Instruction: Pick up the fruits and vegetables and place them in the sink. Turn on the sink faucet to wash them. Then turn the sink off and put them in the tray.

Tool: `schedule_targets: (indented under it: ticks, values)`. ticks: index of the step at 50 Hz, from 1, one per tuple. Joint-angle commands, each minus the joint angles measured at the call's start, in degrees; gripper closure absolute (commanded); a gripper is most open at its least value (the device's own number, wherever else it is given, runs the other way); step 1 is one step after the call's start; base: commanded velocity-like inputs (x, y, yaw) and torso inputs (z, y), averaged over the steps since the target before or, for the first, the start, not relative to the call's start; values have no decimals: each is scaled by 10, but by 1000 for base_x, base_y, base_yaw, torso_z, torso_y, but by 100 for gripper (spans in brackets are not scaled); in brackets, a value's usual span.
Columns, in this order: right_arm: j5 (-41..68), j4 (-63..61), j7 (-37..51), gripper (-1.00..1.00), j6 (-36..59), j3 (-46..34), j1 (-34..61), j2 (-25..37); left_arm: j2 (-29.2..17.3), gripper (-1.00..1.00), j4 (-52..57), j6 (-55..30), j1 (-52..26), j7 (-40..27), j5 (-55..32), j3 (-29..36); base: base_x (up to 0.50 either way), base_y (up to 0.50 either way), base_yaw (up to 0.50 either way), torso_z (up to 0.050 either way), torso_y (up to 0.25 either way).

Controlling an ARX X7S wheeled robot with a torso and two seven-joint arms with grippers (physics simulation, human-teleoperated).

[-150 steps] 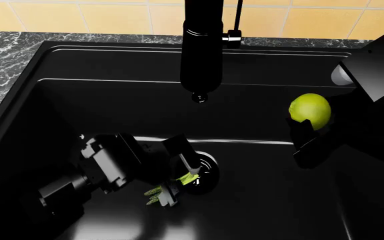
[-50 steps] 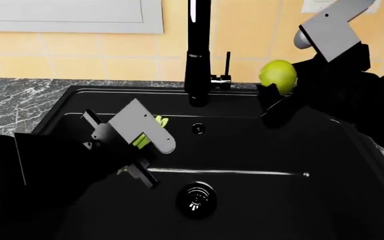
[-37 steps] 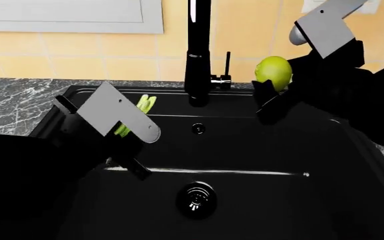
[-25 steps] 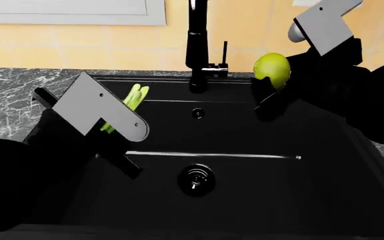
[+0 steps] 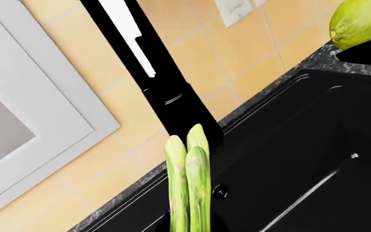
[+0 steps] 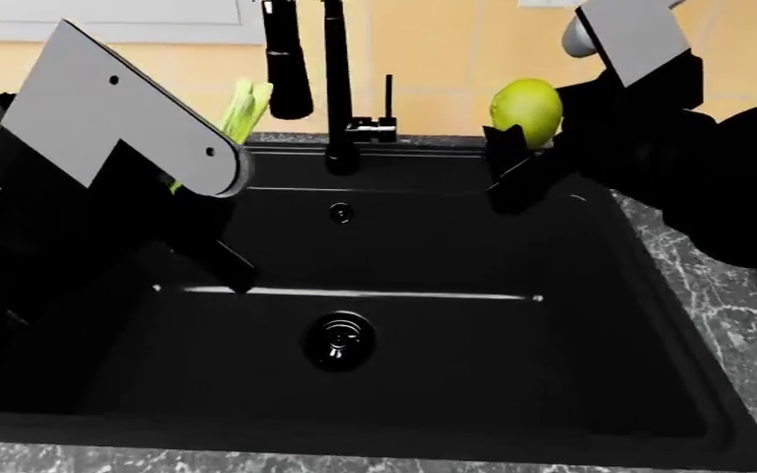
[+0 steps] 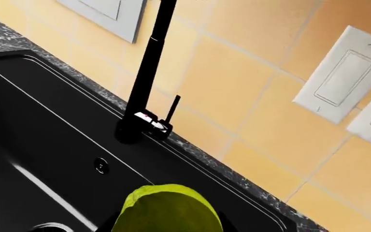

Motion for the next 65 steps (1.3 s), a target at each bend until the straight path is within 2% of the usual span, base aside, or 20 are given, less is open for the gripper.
schedule_targets:
  ticks: [1, 10, 16, 38, 65]
  values:
    - [-21, -4, -19, 100, -8, -10, -1, -9, -17, 100, 5, 0, -2, -38, -39, -2, -434, 292, 0, 0, 0]
    - [-15, -4, -12, 100, -4, -7, 2, -7, -22, 100, 10, 2, -2, -43, -47, 0, -447, 270, 0, 0, 0]
    - [-4, 2, -2, 100, -4, -1, 1, -9, -11, 100, 10, 2, 0, -9, -13, 5, -480, 14, 0, 0, 0]
    - [-15, 11, -3, 100, -27, 7, -3, -14, 46, 100, 13, -3, 1, 15, 30, 43, -258, -503, 0, 0, 0]
    - [-22, 14, -4, 100, -43, 10, -2, -15, 58, 100, 14, 14, 11, 36, 59, 53, 11, -500, 0, 0, 0]
